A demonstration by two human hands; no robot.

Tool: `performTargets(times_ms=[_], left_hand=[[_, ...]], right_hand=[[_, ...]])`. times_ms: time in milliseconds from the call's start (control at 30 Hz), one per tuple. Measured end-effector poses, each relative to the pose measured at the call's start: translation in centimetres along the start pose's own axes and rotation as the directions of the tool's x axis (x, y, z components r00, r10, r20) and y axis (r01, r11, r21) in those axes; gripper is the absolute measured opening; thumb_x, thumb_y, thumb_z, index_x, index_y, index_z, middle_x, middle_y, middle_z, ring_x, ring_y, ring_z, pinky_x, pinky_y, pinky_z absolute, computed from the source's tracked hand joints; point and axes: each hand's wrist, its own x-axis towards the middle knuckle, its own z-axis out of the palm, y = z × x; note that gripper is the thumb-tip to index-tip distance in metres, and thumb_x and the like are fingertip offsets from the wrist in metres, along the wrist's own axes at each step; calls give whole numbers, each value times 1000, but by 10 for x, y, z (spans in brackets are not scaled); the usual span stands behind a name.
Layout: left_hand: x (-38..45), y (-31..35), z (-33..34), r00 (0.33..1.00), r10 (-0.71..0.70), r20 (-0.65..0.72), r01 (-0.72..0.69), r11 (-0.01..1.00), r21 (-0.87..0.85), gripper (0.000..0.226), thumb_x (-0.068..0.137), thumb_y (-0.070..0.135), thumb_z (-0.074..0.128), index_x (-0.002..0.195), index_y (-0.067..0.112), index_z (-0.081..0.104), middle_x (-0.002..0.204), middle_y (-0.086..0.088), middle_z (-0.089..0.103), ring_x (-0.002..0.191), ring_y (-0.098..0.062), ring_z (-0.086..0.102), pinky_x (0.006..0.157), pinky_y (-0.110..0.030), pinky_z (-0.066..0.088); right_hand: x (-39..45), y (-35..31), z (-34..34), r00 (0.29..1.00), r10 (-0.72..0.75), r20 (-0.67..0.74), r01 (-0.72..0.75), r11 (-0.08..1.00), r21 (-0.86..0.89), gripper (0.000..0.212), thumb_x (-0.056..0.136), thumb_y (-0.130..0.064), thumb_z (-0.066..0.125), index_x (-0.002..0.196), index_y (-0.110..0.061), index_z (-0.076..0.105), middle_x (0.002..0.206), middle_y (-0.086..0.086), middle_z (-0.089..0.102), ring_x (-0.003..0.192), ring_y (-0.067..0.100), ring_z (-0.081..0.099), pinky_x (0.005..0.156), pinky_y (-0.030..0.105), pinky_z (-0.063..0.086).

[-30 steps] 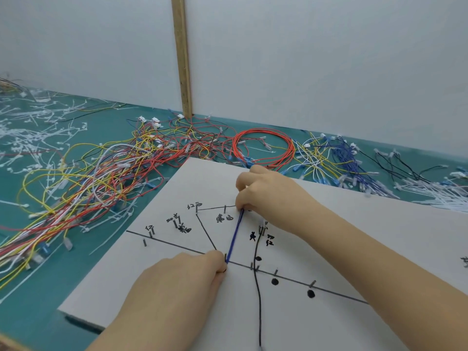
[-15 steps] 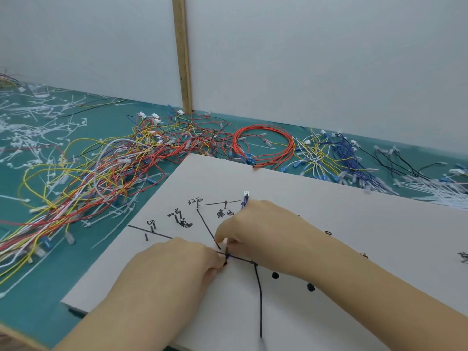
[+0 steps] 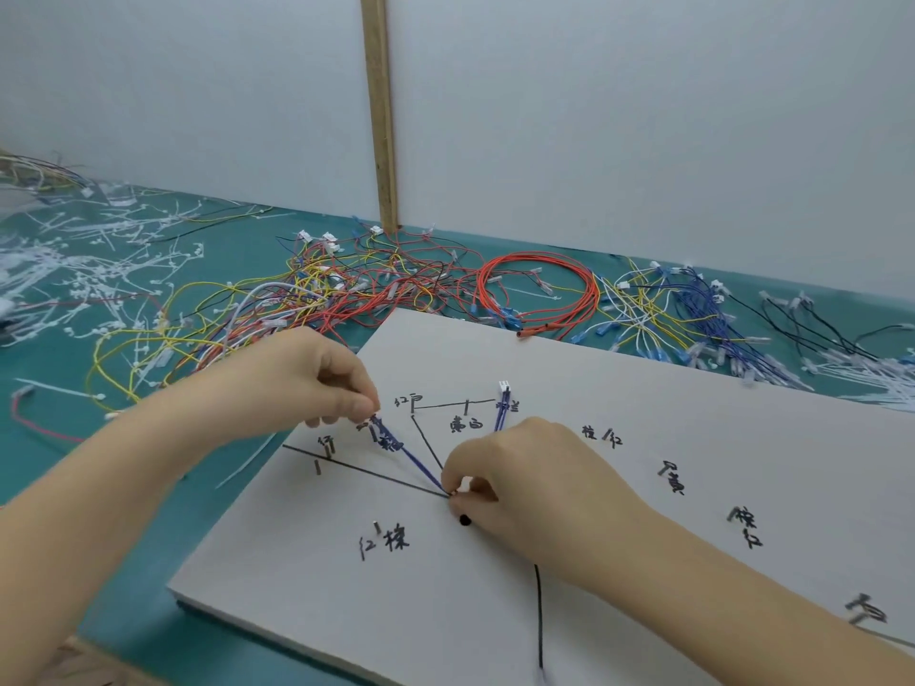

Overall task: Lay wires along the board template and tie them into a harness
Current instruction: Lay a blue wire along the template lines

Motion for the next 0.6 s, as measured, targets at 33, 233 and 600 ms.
performTargets(times_ms=[33, 233, 600], left_hand=[[2, -2, 3, 999, 6, -33, -8, 999, -45, 20, 78, 9, 70, 65, 24, 70, 52, 7, 63, 45, 2, 51, 47, -10, 43], [8, -16, 13, 997, 40, -66, -42, 998, -39, 21, 75, 15, 74, 68, 34, 70, 61, 9, 69, 54, 1, 58, 59, -12, 43], [14, -18, 15, 1000, -20, 7, 20, 998, 68, 13, 75, 21, 75, 73, 32, 68, 50, 15, 58, 44, 2, 45, 48, -11, 33]], right_hand=[[0, 0, 0, 1000, 5, -7, -5, 1000, 10, 16, 89, -21, 51, 98, -25, 64, 92, -4, 68, 87, 18, 56, 73, 26, 46], [1, -1, 3, 1000, 11, 6, -10, 999, -36, 20, 86, -15, 50, 94, -22, 67, 89, -3, 67, 85, 19, 57, 72, 29, 49], [4, -2, 1, 989, -2, 146, 9, 999, -46, 25, 84, -2, 51, 78, -22, 63, 80, -4, 42, 81, 23, 48, 63, 26, 39]])
